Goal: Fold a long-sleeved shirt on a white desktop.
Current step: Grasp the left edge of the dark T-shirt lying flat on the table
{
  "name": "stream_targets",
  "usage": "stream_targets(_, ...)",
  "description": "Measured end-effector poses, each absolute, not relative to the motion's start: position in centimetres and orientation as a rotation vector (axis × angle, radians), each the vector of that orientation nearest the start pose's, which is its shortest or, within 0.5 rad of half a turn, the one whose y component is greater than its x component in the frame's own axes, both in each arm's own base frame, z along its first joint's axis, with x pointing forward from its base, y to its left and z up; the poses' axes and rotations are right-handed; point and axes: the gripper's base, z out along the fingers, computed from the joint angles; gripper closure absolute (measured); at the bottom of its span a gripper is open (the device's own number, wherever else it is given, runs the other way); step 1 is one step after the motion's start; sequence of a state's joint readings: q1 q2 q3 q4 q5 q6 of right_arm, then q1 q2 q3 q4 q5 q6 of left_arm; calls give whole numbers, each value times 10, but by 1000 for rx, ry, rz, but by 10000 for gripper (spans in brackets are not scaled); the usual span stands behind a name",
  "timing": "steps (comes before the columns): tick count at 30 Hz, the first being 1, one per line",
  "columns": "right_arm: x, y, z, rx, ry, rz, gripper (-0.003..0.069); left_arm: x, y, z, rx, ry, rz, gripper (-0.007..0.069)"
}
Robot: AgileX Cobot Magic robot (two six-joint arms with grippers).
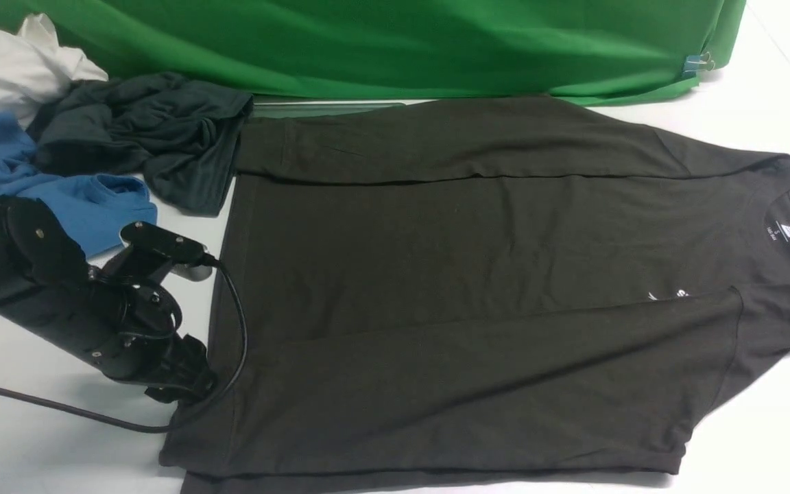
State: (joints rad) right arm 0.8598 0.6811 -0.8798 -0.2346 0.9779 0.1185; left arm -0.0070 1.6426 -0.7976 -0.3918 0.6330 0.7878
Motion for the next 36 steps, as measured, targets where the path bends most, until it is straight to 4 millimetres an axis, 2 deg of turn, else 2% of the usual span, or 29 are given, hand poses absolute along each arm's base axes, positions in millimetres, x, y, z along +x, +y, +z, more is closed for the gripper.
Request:
stream_targets(6,84,71,367,-847,2076,247,522,268,-23,188,711,2697,-223,282)
stream_targets(8,85,72,367,-840,2069,254,522,268,-23,189,722,2693,-212,282)
stream_targets(19,86,73,370,-830,2039,273,520,271,-20,153,770,2806,-218,282)
stream_targets(25,86,73,370,-831,2038,273,513,272,-20,153,764,2808,-209,295)
stream_targets(30,86,73,370,-831,2038,273,513,271,-20,154,739,2820,-216,404)
stream_targets(31,86,73,370,-831,2038,273,513,270,-20,157,744,2819,-217,454)
stream_targets(32,86,73,370,-831,2038,273,513,270,-20,157,746,2819,-217,462)
stream_targets(34,86,73,370,-831,2038,273,513,268,-20,167,745,2791,-207,557)
stream_targets(36,86,73,370,-831,2038,273,513,267,-20,173,739,2772,-205,585)
